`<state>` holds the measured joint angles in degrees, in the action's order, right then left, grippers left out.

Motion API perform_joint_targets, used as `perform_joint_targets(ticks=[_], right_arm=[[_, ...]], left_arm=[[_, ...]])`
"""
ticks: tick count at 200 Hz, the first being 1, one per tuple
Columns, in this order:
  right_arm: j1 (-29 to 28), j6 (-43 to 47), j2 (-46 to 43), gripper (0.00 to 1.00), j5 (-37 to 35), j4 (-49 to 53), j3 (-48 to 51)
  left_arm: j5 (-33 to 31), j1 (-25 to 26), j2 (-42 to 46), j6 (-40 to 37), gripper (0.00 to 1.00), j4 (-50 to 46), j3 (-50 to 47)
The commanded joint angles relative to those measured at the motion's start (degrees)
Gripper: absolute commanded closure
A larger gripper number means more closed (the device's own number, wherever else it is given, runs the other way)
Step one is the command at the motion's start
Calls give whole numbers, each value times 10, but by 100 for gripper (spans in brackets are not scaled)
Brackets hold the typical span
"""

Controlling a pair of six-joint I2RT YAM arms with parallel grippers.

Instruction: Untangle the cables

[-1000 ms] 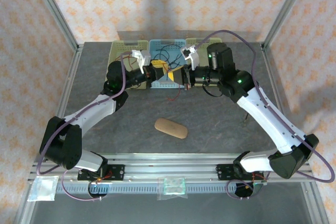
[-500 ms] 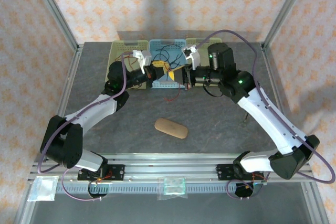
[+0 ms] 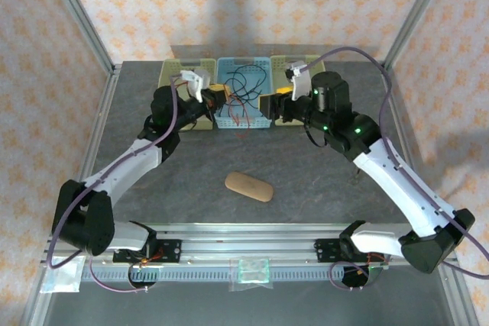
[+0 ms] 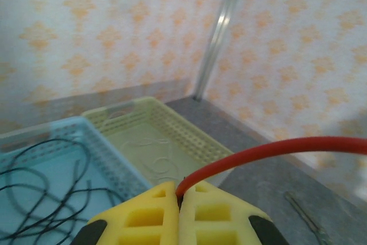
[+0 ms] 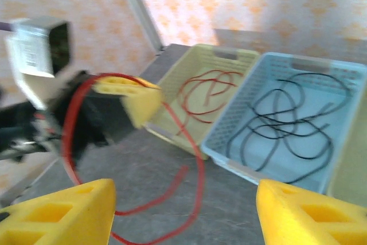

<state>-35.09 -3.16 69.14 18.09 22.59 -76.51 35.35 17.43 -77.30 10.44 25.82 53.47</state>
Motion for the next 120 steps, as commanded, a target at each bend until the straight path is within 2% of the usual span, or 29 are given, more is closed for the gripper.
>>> perform_joint_targets(ticks=[1, 26, 56, 90, 120], right_arm=[[-18, 1, 4, 33, -113, -38, 21], [-64, 10, 36, 32, -171, -43, 19], [-111, 8, 81, 32, -204, -50, 1], [-164, -1, 122, 32, -249, -64, -11], [-188, -42, 143, 32, -277, -83, -7]], left_arm=[[-79, -20, 19, -9, 100, -104, 40], [-141, -45, 17, -18, 100, -179, 59], [-198, -84, -15, -3, 100, -264, 102], [-216, -114, -67, 8, 100, -318, 157], [-225, -133, -119, 14, 100, -353, 207]])
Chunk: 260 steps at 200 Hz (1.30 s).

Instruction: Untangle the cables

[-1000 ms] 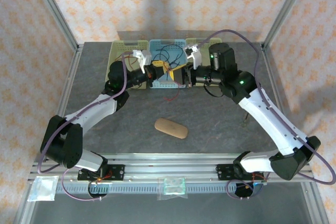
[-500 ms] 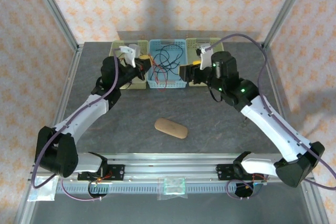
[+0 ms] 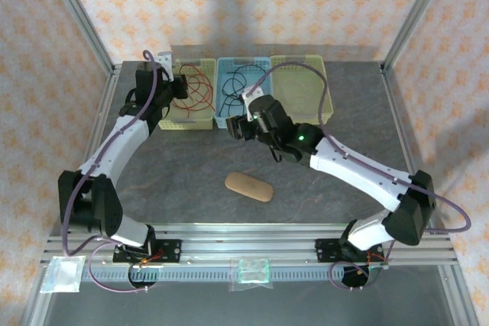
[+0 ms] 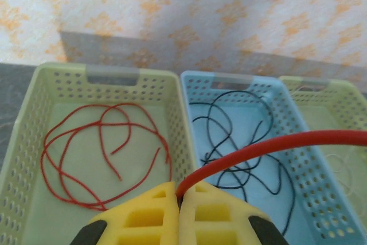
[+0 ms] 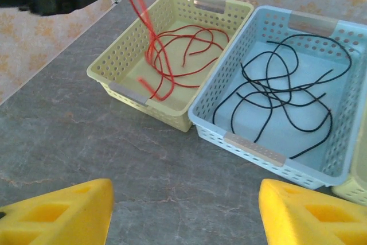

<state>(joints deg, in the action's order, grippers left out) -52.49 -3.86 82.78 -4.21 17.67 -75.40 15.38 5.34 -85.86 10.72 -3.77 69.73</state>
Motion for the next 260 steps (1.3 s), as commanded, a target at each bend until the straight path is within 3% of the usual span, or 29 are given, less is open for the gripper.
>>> perform_joint_targets(ticks=[1, 57, 153, 223, 260], right_arm=[[-14, -36, 7, 32, -56, -35, -18], [-17, -118, 26, 33, -100, -61, 7], [20, -133, 13, 25, -62, -63, 24], [33, -149, -21, 25, -65, -62, 61], [42, -150, -33, 25, -67, -59, 71]], left_arm=[[-25, -13, -35, 11, 100, -59, 47], [-67, -33, -164, 7, 100, -166, 179], [-137, -45, -352, 4, 100, -319, 373], [-148, -45, -409, 11, 100, -342, 407], [-138, -44, -400, 16, 56, -338, 407]])
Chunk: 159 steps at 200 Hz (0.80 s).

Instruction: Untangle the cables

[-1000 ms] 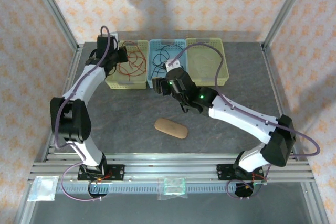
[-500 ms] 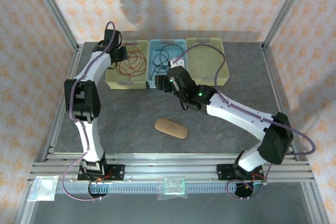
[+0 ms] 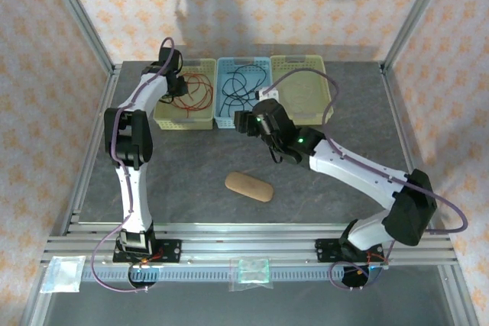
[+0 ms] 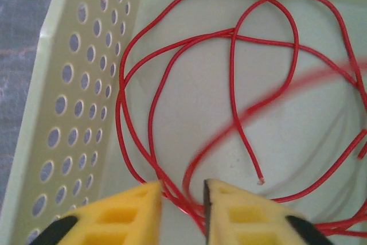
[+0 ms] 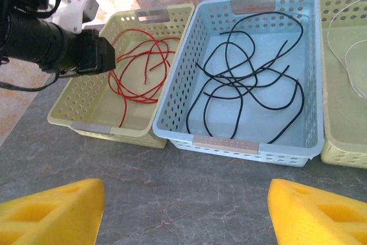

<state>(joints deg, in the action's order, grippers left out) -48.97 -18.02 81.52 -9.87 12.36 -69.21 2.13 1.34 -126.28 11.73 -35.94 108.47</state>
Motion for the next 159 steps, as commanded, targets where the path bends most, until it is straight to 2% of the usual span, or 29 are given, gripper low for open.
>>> perform_joint_targets(ticks=[1, 27, 38, 56, 62, 68, 102, 130, 148, 159], right_arm=[[8, -9, -20, 25, -10, -6, 10], [13, -6, -25, 22, -17, -5, 11], [17, -3, -30, 19, -25, -10, 17], [35, 2, -44, 9, -39, -28, 39], [43, 3, -48, 4, -46, -33, 47], [53, 3, -52, 0, -56, -38, 55], [136, 2, -92, 0, -70, -108, 134], [212, 24, -135, 0, -97, -241, 255], [256, 76, -157, 1, -102, -342, 339], [283, 115, -155, 0, -101, -392, 382]], left_arm=[[-5, -5, 5, 6, 55, -16, 20], [19, -5, 37, 13, 37, -6, 5], [41, -5, 68, 14, 24, 19, -24], [65, -5, 146, 19, 6, 85, -110], [68, -5, 182, 23, 2, 117, -146], [72, -6, 217, 27, 1, 150, -184], [78, -11, 401, 47, 1, 328, -410], [22, -17, 539, 36, 1, 510, -627], [-28, -18, 604, -7, 0, 667, -770], [-58, -19, 622, -31, 1, 724, -828]])
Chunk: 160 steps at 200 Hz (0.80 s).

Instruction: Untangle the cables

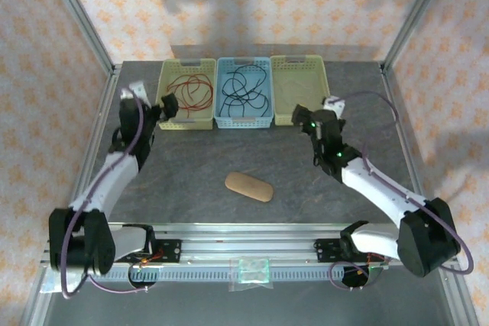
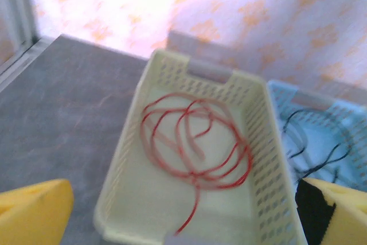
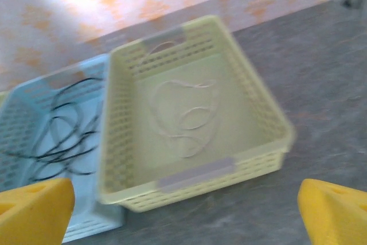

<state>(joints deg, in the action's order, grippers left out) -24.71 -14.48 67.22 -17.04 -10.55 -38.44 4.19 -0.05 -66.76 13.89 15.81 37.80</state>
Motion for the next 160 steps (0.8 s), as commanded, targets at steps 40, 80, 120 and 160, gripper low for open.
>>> perform_joint_targets(ticks=[40, 80, 120, 160], right_arm=[[131, 118, 47, 0, 11, -282, 157], [167, 176, 133, 0, 64, -490, 222], [241, 149, 192, 0, 180, -662, 283], [245, 157, 192, 0, 201, -587, 250]], left_arm=[[-123, -5, -20, -117, 1, 347, -225], [-77, -11, -112, -109, 0, 475, -241], [-30, -16, -218, -123, 0, 718, -315], [-75, -8, -211, -118, 1, 599, -256]])
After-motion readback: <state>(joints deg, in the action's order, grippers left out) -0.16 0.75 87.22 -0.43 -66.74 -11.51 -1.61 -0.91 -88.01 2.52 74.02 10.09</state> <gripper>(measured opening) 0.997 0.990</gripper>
